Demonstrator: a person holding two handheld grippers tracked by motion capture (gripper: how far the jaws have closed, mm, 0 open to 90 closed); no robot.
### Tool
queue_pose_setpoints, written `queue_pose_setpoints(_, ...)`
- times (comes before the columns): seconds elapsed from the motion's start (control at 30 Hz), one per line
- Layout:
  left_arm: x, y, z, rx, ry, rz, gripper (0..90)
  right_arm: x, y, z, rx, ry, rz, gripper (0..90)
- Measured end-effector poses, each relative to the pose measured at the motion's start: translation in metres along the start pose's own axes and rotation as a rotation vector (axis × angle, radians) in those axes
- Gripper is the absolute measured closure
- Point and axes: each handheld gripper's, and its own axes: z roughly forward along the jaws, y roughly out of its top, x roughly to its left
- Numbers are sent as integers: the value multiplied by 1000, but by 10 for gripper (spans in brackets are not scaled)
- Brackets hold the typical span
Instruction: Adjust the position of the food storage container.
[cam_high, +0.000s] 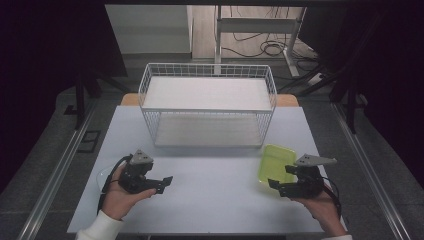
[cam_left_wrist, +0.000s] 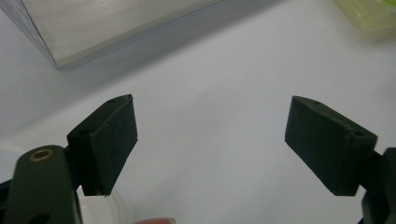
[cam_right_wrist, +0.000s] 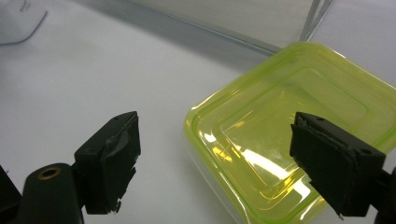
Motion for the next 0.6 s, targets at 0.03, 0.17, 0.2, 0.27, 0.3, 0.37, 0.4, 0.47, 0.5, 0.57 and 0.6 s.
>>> queue_pose_setpoints(0.03,0,0,0,1,1,1,169,0,0,0,0,0,0,158)
queue_pose_setpoints(0.17,0,1,1,6,-1,3,168,0,-2,-1,10,1,1,156)
queue_pose_setpoints(0.2,-1,1,2,8,0,5,167,0,-2,-2,10,0,1,156)
queue_pose_setpoints(0.27,-2,1,3,13,-3,10,166,-1,-2,-3,7,4,2,165)
queue_pose_setpoints(0.3,-2,1,4,16,-3,13,165,-1,-2,-4,6,4,3,170)
queue_pose_setpoints(0.37,-2,1,3,16,0,12,163,-1,-1,-5,4,5,4,186)
queue_pose_setpoints(0.4,-2,0,3,16,0,12,163,-1,-1,-5,2,3,6,199)
queue_pose_setpoints(0.47,-1,0,2,18,0,12,162,-2,0,-6,-3,-4,11,222)
queue_pose_setpoints(0.5,-1,-1,1,18,1,9,161,-3,0,-7,-5,-4,18,235)
queue_pose_setpoints(0.57,0,-1,0,20,2,12,161,-6,1,-8,-9,-7,28,250)
queue_pose_setpoints(0.6,0,-1,-1,20,4,12,160,-6,1,-8,-10,-7,36,251)
